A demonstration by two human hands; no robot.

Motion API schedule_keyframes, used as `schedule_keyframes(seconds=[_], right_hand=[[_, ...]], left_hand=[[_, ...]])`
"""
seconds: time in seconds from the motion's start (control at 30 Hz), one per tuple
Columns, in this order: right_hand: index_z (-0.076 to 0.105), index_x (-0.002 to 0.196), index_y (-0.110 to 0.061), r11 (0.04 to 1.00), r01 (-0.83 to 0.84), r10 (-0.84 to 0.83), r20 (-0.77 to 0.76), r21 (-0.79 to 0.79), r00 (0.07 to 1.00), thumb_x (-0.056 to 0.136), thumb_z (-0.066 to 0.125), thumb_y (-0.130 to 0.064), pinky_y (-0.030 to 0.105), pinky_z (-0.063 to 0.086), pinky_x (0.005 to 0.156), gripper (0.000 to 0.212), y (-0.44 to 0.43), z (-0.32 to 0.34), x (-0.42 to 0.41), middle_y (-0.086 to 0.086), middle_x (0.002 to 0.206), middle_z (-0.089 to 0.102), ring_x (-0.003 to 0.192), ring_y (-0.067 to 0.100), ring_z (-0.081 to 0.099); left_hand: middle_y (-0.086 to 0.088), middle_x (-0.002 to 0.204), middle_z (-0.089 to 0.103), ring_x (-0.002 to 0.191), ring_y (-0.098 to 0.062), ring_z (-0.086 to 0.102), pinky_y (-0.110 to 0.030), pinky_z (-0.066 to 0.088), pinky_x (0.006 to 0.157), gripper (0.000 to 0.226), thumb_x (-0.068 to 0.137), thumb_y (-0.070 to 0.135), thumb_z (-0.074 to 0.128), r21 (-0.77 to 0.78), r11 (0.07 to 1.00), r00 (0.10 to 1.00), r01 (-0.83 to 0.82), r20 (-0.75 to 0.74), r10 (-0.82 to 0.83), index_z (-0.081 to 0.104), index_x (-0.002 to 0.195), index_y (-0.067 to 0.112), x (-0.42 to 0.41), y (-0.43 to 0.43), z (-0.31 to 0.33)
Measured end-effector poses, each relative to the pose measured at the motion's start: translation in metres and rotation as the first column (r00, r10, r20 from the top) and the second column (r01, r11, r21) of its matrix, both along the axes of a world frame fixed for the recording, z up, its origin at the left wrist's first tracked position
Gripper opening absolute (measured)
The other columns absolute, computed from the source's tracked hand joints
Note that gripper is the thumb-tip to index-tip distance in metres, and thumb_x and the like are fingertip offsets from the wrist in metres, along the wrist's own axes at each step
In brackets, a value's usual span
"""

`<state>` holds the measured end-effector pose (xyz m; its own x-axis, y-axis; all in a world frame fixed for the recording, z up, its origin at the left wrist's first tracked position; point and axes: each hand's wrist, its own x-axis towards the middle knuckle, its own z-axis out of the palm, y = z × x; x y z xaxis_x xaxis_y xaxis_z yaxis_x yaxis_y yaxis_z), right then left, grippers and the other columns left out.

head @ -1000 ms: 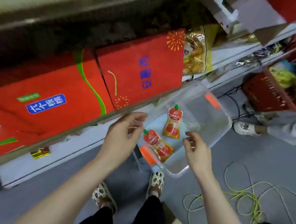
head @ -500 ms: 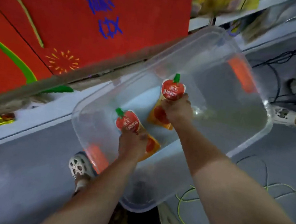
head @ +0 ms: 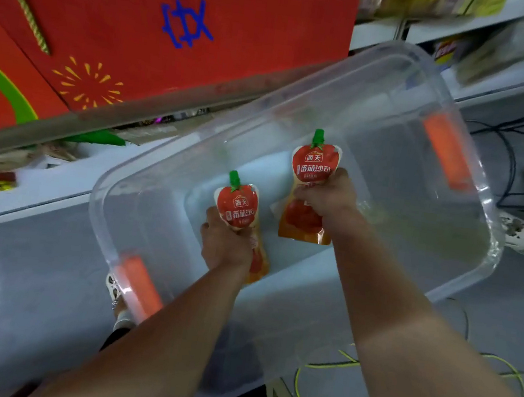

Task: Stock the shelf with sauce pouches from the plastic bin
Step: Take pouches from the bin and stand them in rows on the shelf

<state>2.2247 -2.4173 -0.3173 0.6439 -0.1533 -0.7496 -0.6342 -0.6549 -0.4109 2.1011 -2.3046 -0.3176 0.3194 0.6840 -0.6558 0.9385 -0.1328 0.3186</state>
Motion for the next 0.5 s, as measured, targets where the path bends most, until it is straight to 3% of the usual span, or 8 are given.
schedule_keyframes(seconds=[0.07, 0.13, 0.2, 0.27, 0.37, 0.5], right_hand=[[0.067, 0.097, -0.014, 0.989, 0.034, -0.036, 0.008, 0.142, 0.999, 0.053, 0.081, -0.028, 0.038, 0.058, 0.081, 0.048, -0.007, 0.011, -0.003, 0.01, 0.097, 0.072, 0.093, 0.029, 0.07], [0.067, 0.088, -0.02, 0.929, 0.147, -0.153, -0.01, 0.339, 0.988, 0.07, 0.083, -0.023, 0.047, 0.058, 0.087, 0.024, -0.011, 0.03, -0.012, 0.013, 0.1, 0.073, 0.094, 0.031, 0.071], [0.065, 0.093, -0.022, 0.839, 0.301, -0.301, -0.074, 0.453, 0.951, 0.089, 0.072, -0.028, 0.047, 0.059, 0.085, 0.01, -0.013, 0.054, -0.025, 0.01, 0.101, 0.073, 0.091, 0.028, 0.073], [0.066, 0.101, -0.02, 0.772, 0.379, -0.4, -0.073, 0.51, 0.914, 0.095, 0.062, -0.033, 0.042, 0.06, 0.081, 0.015, -0.014, 0.077, -0.041, 0.007, 0.097, 0.075, 0.085, 0.023, 0.074], [0.067, 0.115, -0.014, 0.726, 0.413, -0.471, -0.04, 0.55, 0.881, 0.094, 0.064, -0.032, 0.042, 0.059, 0.079, 0.028, -0.011, 0.117, -0.067, 0.007, 0.099, 0.076, 0.086, 0.023, 0.074], [0.066, 0.111, -0.015, 0.675, 0.423, -0.539, 0.012, 0.604, 0.842, 0.092, 0.066, -0.028, 0.034, 0.06, 0.067, 0.023, 0.005, 0.182, -0.1, 0.002, 0.087, 0.076, 0.073, 0.017, 0.073]], left_hand=[[-0.005, 0.107, 0.06, 0.104, -0.034, 0.059, -0.035, 0.042, 0.08, 0.045, 0.083, 0.028, 0.071, -0.07, 0.997, 0.997, 0.026, 0.069, -0.021, 0.045, 0.118, 0.017, 0.0, 0.004, 0.007], [0.001, 0.103, 0.061, 0.101, -0.029, 0.06, -0.032, 0.044, 0.079, 0.041, 0.082, 0.03, 0.071, -0.147, 0.988, 0.988, 0.053, 0.152, -0.03, 0.049, 0.114, 0.019, 0.002, 0.007, 0.021], [-0.002, 0.109, 0.064, 0.102, -0.028, 0.062, -0.038, 0.05, 0.086, 0.039, 0.082, 0.032, 0.07, -0.209, 0.971, 0.971, 0.112, 0.232, -0.062, 0.052, 0.114, 0.021, 0.0, 0.011, 0.037], [-0.001, 0.11, 0.066, 0.1, -0.025, 0.063, -0.045, 0.052, 0.089, 0.038, 0.08, 0.036, 0.069, -0.284, 0.949, 0.942, 0.137, 0.332, -0.037, 0.055, 0.113, 0.025, -0.003, 0.015, 0.061], [0.004, 0.104, 0.069, 0.096, -0.02, 0.067, -0.048, 0.054, 0.088, 0.033, 0.074, 0.043, 0.069, -0.372, 0.914, 0.901, 0.162, 0.433, 0.017, 0.058, 0.105, 0.038, -0.013, 0.026, 0.101], [0.004, 0.107, 0.067, 0.096, -0.016, 0.065, -0.043, 0.055, 0.088, 0.023, 0.087, 0.03, 0.069, -0.418, 0.876, 0.864, 0.243, 0.503, 0.0, 0.055, 0.103, 0.04, -0.032, 0.055, 0.16]])
